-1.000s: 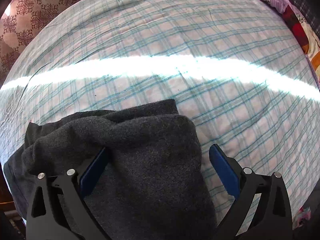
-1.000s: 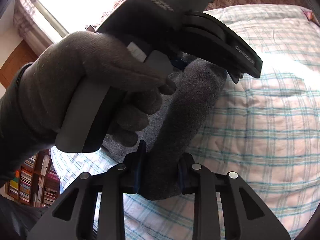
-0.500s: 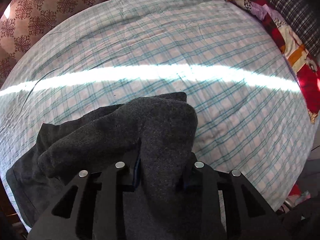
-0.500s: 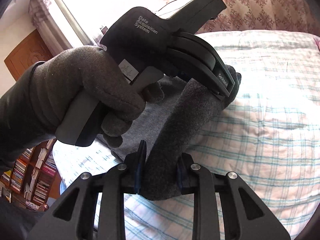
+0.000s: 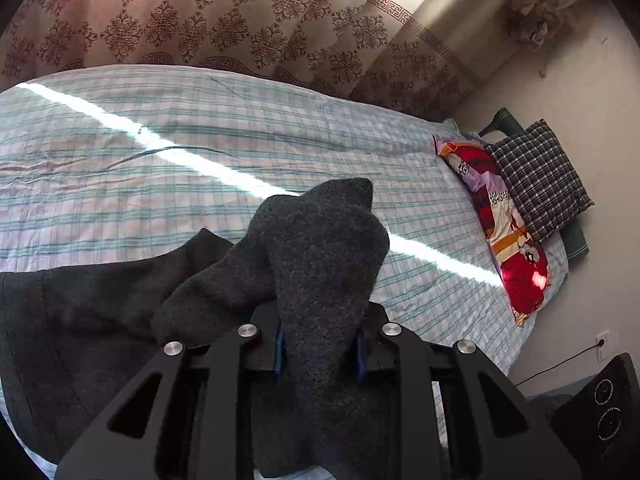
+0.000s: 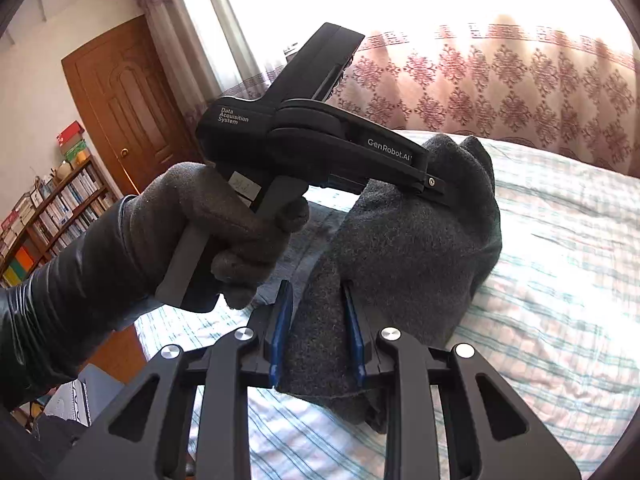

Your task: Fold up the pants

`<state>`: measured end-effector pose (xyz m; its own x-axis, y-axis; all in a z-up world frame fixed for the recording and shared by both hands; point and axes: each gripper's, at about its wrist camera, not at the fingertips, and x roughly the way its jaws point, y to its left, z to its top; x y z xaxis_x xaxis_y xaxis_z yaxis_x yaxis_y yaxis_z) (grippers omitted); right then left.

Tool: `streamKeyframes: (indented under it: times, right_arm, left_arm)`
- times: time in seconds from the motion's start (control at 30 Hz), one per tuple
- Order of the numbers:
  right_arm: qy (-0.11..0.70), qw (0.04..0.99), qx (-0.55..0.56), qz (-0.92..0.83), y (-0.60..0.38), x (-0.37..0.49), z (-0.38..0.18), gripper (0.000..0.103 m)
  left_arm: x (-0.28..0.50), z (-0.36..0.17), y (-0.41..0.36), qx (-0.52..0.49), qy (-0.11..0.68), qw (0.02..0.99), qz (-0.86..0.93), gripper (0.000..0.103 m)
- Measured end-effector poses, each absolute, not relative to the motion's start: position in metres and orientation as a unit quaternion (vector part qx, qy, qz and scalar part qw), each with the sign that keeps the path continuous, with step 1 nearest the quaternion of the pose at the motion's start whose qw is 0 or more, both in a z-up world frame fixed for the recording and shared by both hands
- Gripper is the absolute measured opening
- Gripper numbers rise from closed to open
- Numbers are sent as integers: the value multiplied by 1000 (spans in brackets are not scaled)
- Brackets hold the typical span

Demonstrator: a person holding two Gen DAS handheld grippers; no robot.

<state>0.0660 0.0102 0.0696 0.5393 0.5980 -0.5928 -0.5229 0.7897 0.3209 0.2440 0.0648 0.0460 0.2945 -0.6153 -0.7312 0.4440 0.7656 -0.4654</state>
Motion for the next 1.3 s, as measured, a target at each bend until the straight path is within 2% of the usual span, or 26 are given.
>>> streamKeyframes:
  times: [0.17, 0.5, 0.57, 0.63, 0.67, 0.7, 0.73, 0.87, 1.1, 1.2, 1.3]
  right_arm:
    - [369, 860, 36, 350, 82, 92, 68, 25]
    - [395, 838, 16, 376, 193, 162, 22, 25]
    - [403, 833, 5, 380, 208, 174, 8, 26]
    - [413, 824, 2, 387, 217, 182, -4, 30]
    - [417, 821, 6, 391, 218, 184, -7, 37]
    - [415, 822, 8, 390, 215, 185, -10, 40]
    - [410, 826, 7, 387, 209, 184, -10, 40]
    - [404, 844, 23, 351, 170, 181, -8, 41]
    - [394, 887, -23, 240, 108, 207, -15, 43]
    - [393, 888, -33, 238, 103, 216, -24, 43]
    - [392, 889, -45, 233, 116, 237, -38, 43]
  left_arm:
    - [259, 31, 144, -142, 483, 796, -335, 24]
    - [294, -15, 270, -216, 469, 787, -338, 25]
    - [298, -31, 286, -228, 474, 785, -327, 27]
    - [301, -51, 300, -244, 485, 780, -310, 35]
    - [301, -61, 305, -248, 489, 780, -301, 39]
    - [301, -70, 311, -250, 492, 783, -288, 47]
    - [299, -76, 315, -251, 491, 786, -279, 50]
    - [291, -82, 328, -268, 474, 790, -282, 50]
    - [293, -65, 335, -266, 465, 803, -262, 53]
    - [289, -54, 341, -260, 463, 812, -243, 55]
    - [276, -36, 343, -252, 453, 826, -221, 61]
